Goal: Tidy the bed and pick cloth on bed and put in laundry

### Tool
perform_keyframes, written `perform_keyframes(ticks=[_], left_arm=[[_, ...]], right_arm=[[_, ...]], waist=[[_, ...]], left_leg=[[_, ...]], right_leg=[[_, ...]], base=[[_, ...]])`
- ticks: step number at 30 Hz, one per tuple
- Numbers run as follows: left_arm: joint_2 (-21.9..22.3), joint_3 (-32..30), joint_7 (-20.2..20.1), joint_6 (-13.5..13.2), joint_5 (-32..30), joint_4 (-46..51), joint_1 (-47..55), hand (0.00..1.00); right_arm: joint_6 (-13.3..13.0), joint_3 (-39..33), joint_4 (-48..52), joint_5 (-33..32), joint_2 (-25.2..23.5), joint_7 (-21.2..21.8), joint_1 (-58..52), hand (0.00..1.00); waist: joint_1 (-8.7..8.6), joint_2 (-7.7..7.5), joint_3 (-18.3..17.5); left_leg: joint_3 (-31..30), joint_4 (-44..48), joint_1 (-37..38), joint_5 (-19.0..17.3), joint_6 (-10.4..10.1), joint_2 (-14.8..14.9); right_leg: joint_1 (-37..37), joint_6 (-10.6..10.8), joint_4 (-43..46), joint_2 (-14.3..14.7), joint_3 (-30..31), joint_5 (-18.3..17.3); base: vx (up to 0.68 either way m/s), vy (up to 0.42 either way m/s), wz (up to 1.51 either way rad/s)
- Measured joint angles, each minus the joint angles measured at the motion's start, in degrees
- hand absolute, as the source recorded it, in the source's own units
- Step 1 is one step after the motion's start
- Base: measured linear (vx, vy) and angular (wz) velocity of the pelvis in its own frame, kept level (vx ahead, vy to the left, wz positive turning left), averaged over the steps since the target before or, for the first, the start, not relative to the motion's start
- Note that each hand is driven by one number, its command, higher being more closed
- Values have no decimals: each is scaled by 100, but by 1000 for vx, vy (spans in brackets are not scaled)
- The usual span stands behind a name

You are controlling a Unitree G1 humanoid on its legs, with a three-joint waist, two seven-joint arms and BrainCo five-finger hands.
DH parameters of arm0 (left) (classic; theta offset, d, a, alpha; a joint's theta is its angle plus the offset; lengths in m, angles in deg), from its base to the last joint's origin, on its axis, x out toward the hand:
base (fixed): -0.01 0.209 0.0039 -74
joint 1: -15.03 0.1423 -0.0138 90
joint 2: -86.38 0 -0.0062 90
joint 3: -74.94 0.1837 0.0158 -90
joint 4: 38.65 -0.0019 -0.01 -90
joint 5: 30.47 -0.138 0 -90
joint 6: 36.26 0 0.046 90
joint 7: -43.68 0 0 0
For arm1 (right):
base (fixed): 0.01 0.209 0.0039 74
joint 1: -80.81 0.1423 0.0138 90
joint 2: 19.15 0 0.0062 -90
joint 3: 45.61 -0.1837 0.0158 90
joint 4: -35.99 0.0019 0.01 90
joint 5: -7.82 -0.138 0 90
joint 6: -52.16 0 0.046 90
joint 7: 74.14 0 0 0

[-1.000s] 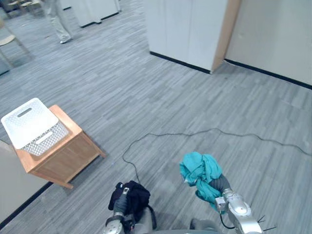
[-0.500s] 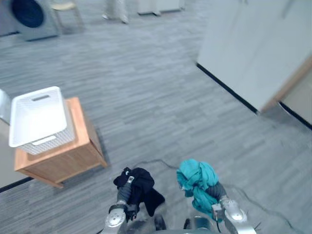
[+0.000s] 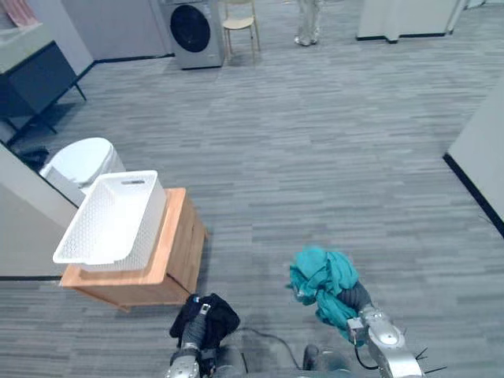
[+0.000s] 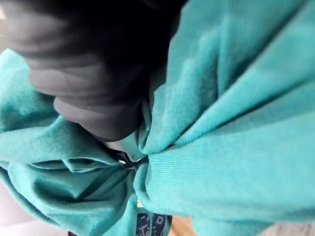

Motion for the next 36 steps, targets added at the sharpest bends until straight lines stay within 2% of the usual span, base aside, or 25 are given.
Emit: perform_keyframes(ticks=[1,2,3,4,5,6,7,8,9,10,11,13,15,17,18,20,21,23,25,26,27,28,30,34,36], left_arm=[[35,7,-1,-73,41,59,-2,100],[90,51,3,-101,47,173,-2,100],[162,107,6,-106,46,267,1,100],[201,109,8,-116,47,298,1,100],[278,108,8,-118,49,291,82,100],[289,109,9,-118,48,286,139,100],[187,80,15,-107,39,164,151,100],[29,92,31,-66,6,11,120,100],[-78,144,23,-67,-109,-16,42,100],[-79,159,23,-67,-153,-17,15,100],[-74,205,26,-68,-182,-12,-23,100],[-130,306,30,-71,-185,48,-68,100],[-305,316,20,-76,-182,214,-177,100],[-585,314,11,-73,-181,240,-265,100],[-676,320,-24,-67,-184,236,-260,100],[-957,248,-57,41,-176,276,-261,100],[-876,232,-16,138,-150,240,-281,100],[-559,256,12,154,-104,245,-201,100],[-296,263,-37,151,-122,246,-185,100],[-242,273,-113,142,-148,249,-181,100],[-223,283,-141,137,-176,251,-232,100],[-218,281,-153,135,-176,249,-270,100],[-277,251,-236,114,-179,253,-277,100],[-288,256,-284,93,-219,253,-271,100],[-297,249,-377,66,-375,253,-236,100]], right_arm=[[-4,-12,109,3,66,15,12,100],[-61,-81,157,0,154,5,18,100],[-72,-198,146,-2,241,-8,7,100],[-72,-233,123,-2,268,-13,16,100],[-124,-211,88,-6,376,-15,27,100],[-166,-188,53,-6,400,-6,30,100],[-217,-159,-190,-17,296,-17,163,100],[-210,19,-429,-26,150,-29,278,100],[-220,183,-455,-27,101,-33,306,100],[-220,216,-463,-27,96,-45,313,100],[-223,323,-459,-27,90,-103,307,100],[-236,478,-393,-31,45,-174,240,100],[-239,604,-176,-67,-63,-267,145,100],[-198,728,39,-117,-169,-291,119,100],[-195,743,141,-196,-233,-361,49,100],[-189,742,96,-251,-326,-368,26,100],[-169,714,71,-251,-187,-373,113,100],[-173,620,77,-252,94,-358,355,100],[-174,384,76,-252,141,-349,451,100],[-174,208,69,-252,115,-353,452,100],[-174,36,82,-253,123,-358,455,100],[-172,-48,79,-251,133,-363,468,100],[-170,-103,105,-249,102,-365,478,100],[-168,-60,32,-244,-26,-410,472,100],[-176,-28,29,-240,-24,-509,480,100]], waist=[[2,-5,-3],[-10,-28,-14],[-18,-27,-29],[-13,-28,-39],[45,54,-115],[94,122,-190],[138,-46,-236],[82,-410,-329],[37,-591,-306],[12,-594,-295],[-52,-502,-249],[-65,-347,-227],[-135,-320,-247],[-213,-375,-256],[-208,-450,-264],[-158,-861,-290],[-115,-651,-274],[-8,-342,-226],[-45,-218,-152],[-55,-226,-144],[-107,-222,-145],[-151,-212,-139],[-185,-330,-185],[-162,-427,-138],[-28,-438,-135]], left_leg=[[513,-674,-99,12,-22,-63],[1452,-1461,-126,36,2,-168],[2433,-2022,-79,38,149,-296],[2702,-2211,-53,27,370,-378],[2825,-2735,37,100,920,-623],[2730,-2989,93,189,1094,-630],[2483,-2977,130,296,1721,-774],[2180,-3097,286,253,1715,-1087],[1778,-3142,450,217,1640,-1280],[1564,-3171,551,221,1616,-1339],[1131,-3294,829,246,1554,-1378],[409,-3518,1225,292,1403,-1378],[-408,-3647,1363,312,1223,-1340],[-1126,-3539,1348,217,960,-1301],[-1375,-3332,1345,84,741,-1304],[-1286,-2721,1356,-244,287,-1373],[-1229,-2362,1273,-436,160,-1159],[-933,-1903,1070,-368,-51,-718],[-421,-1815,1059,-227,-311,-481],[-40,-2069,1131,-274,-289,-373],[197,-2740,1312,-109,-343,-327],[282,-3104,1403,32,-211,-372],[185,-4142,1778,638,-45,-794],[-10,-4278,1654,821,40,-922],[18,-4284,1650,825,52,-944]], right_leg=[[264,22,-276,32,-190,-17],[575,148,-552,70,-501,-91],[820,390,-603,137,-907,-267],[904,445,-529,172,-1061,-408],[820,504,398,228,-1277,-973],[634,506,1082,209,-1303,-1196],[296,549,2385,-94,-1293,-1399],[-266,475,3853,-616,-1179,-1011],[-700,326,4779,-948,-958,-1039],[-833,255,4929,-1023,-897,-1101],[-1011,260,4804,-1025,-663,-1235],[-1210,323,3994,-860,-88,-1276],[-1408,504,2590,-580,741,-1166],[-1467,938,1174,-304,1789,-765],[-1399,952,714,-288,1963,-408],[-1287,784,512,-456,1744,497],[-1180,746,579,-359,1554,338],[-899,600,248,-173,1356,380],[-567,494,-97,-178,1101,454],[-422,484,-209,-212,958,460],[-326,485,-268,-255,769,459],[-272,486,-311,-287,671,459],[-234,541,-483,-497,540,518],[-162,598,-782,-584,348,717],[-151,608,-831,-592,349,765]], base=[[651,-295,90],[656,-255,122],[552,-203,119],[514,-139,118],[422,-71,73],[596,-89,66],[470,-73,73],[551,-109,139],[478,-120,163],[484,-133,199],[385,-132,163],[444,-214,206],[396,-277,214],[365,-395,191],[325,-407,171],[368,-447,146],[394,-433,84],[269,-270,35],[155,-135,52],[139,-125,71],[93,-76,69],[70,-55,62],[8,8,44],[-34,30,30],[-67,37,-1]])
